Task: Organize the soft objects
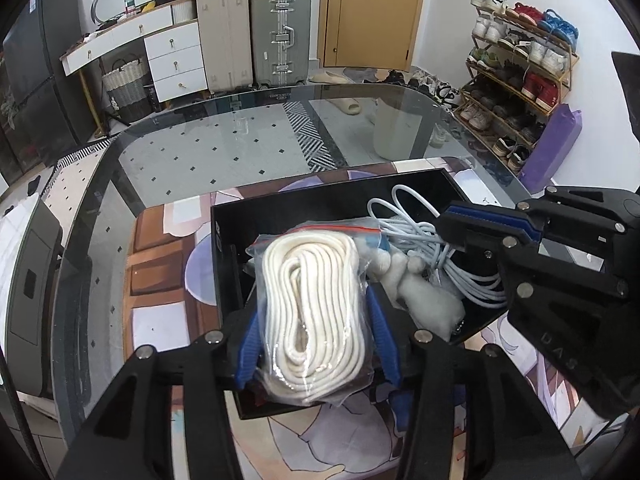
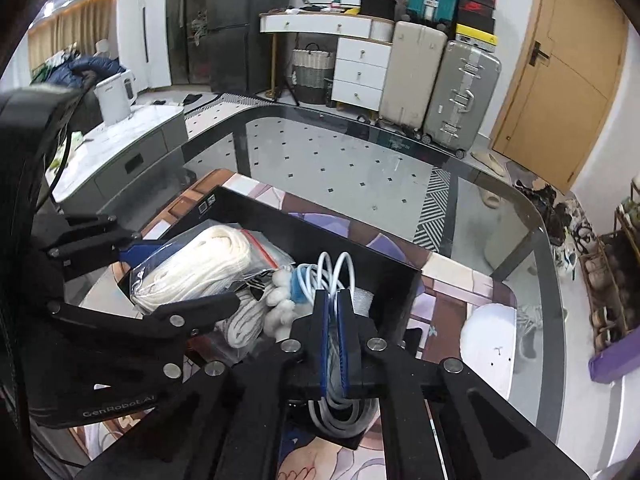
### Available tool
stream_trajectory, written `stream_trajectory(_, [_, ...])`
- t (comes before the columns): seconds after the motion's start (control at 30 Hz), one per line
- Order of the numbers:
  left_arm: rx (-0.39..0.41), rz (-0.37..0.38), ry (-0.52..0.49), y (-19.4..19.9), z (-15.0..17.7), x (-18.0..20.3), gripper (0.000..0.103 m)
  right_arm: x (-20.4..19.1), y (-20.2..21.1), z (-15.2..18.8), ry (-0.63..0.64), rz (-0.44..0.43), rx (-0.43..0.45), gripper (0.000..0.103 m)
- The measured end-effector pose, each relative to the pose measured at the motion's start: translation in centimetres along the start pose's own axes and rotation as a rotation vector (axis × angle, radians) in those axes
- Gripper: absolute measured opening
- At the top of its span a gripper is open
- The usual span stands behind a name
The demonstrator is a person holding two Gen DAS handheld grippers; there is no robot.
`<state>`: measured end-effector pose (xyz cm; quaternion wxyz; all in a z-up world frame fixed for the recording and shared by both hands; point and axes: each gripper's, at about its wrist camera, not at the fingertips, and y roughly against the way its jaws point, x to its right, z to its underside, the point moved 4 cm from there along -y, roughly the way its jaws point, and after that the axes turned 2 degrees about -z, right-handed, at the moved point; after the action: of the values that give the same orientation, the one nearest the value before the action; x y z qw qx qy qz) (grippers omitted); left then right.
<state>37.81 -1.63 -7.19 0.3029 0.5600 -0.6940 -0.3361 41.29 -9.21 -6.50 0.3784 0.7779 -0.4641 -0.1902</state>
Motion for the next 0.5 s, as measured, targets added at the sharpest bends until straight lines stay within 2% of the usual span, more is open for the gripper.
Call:
stream_trajectory(0.07, [0.014,0.013,0.004,0.5,0.0,0.1,0.056,-0.3,0.9,0.1,-0.004,-0.012,0.017,0.004])
stream_trajectory(0.17, [0.077,0.004,-0.012,2.3,0.3,0.3,0.063,-0.2,2.5,0.6,-0.028,-0.012,0.037,0.011])
stream_trajectory(0.23, [0.123,-0.011,-0.034,3.7,0.5,0.4,0.078,0.0,3.8,1.0,-0.068,-0.028,0.051,0.014])
stream_trajectory(0.27, [0.143,-0.016,-0.036,4.2,0.6,0.4,0.082,0.1,4.5,1.2,-0.092,-0.035,0.056,0.020])
stream_trajectory(0.37, [0.229,-0.048,-0.055,6.9,1.2,0.4,0.083,-0.2,7.0,1.7,-0.119,-0.041,0.081,0.034])
stream_trajectory(0.5, [0.301,-0.049,-0.063,10.0,2.2,0.6,0.084,-1.5,11.1,2.1,-0.095,-0.003,0.159,0.045])
